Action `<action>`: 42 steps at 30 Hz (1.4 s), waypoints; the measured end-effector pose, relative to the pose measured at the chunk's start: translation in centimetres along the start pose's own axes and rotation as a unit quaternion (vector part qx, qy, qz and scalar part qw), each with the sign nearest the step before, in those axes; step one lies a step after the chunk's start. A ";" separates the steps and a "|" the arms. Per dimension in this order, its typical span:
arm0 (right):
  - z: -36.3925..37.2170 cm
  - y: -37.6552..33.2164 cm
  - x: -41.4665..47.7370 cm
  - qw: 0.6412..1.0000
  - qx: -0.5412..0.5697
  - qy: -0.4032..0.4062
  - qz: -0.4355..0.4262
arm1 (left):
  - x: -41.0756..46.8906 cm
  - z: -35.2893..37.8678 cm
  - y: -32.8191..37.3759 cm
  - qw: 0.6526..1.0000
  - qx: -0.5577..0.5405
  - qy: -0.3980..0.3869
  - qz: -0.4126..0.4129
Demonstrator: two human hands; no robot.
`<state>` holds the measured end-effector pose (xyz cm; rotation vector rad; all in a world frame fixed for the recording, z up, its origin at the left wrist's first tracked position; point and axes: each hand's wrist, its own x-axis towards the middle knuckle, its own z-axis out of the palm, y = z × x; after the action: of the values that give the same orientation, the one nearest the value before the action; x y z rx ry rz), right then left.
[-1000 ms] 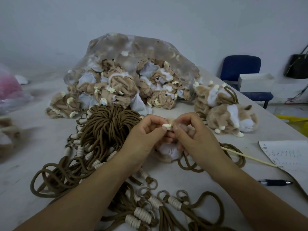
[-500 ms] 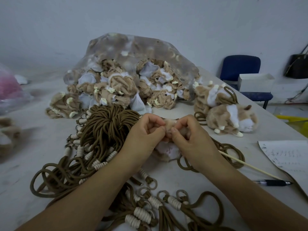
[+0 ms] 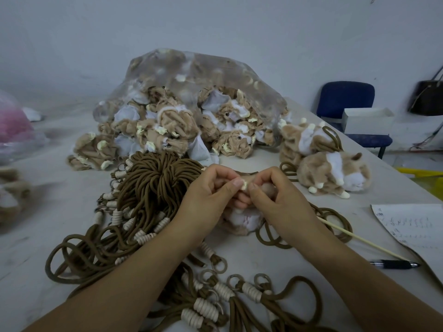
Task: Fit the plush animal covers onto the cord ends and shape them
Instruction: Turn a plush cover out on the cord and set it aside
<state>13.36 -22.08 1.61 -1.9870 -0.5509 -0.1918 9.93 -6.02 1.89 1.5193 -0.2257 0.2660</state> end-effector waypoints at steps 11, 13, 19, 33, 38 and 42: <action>0.1 0.2 -0.2 1.000 0.002 0.002 0.001 | 0.0 0.0 -0.1 0.998 0.063 -0.002 0.006; 0.2 0.2 -0.2 1.000 -0.005 0.003 -0.006 | 0.1 0.0 -0.4 0.997 0.077 0.003 -0.009; 0.8 -0.3 -0.5 0.996 -0.038 0.011 -0.077 | 0.2 0.2 -0.9 0.984 0.172 0.043 -0.006; 0.5 0.4 0.0 0.999 -0.015 0.028 -0.021 | 0.2 0.2 -0.3 0.998 0.040 0.053 -0.021; 0.1 0.4 0.2 1.000 0.018 0.022 -0.005 | 0.2 0.2 -0.2 0.999 -0.004 0.038 -0.038; -0.1 0.2 0.0 0.999 0.043 0.015 0.005 | 0.2 0.2 -0.2 0.998 -0.022 0.036 -0.039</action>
<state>13.49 -22.24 1.46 -1.9006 -0.5223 -0.1879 10.21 -6.21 1.76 1.4681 -0.1149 0.2514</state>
